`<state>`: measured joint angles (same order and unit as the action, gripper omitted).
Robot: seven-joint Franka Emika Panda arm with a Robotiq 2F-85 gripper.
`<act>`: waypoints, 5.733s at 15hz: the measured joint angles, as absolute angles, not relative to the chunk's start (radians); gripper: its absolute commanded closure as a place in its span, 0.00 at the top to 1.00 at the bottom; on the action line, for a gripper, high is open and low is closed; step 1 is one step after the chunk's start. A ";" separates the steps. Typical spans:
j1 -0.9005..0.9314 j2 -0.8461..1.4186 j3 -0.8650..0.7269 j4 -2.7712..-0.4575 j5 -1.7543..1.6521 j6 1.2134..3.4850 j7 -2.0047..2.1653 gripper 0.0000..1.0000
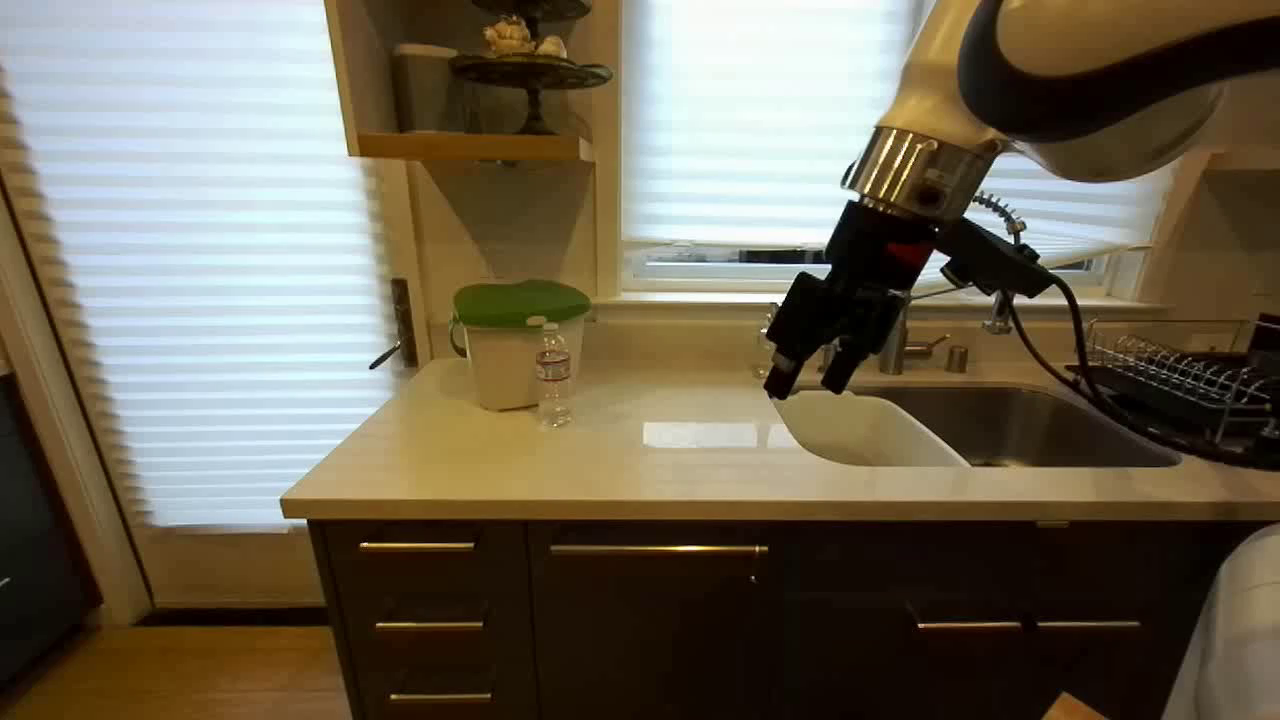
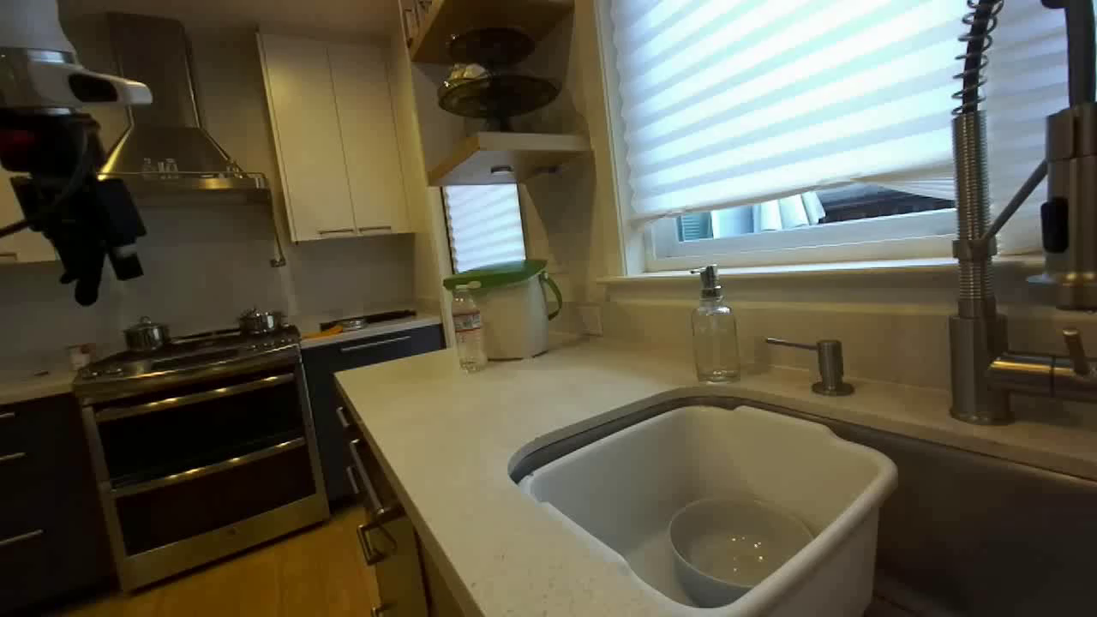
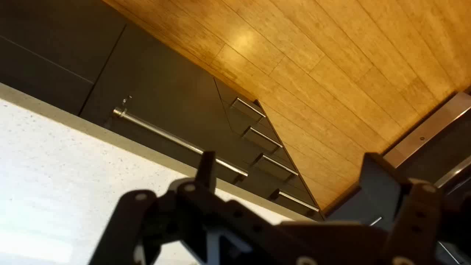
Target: Open the second drawer from the left
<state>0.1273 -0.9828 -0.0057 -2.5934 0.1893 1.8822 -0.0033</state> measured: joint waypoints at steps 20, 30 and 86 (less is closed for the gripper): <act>0.117 -0.921 0.026 -2.593 0.137 1.923 -0.044 1.00; 0.078 -0.518 0.134 -2.590 -0.077 2.293 -0.038 1.00; 0.290 0.482 0.164 -2.144 -1.419 2.167 0.714 1.00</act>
<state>0.2897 0.4817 0.1639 -2.1442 -1.4187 2.1670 0.7138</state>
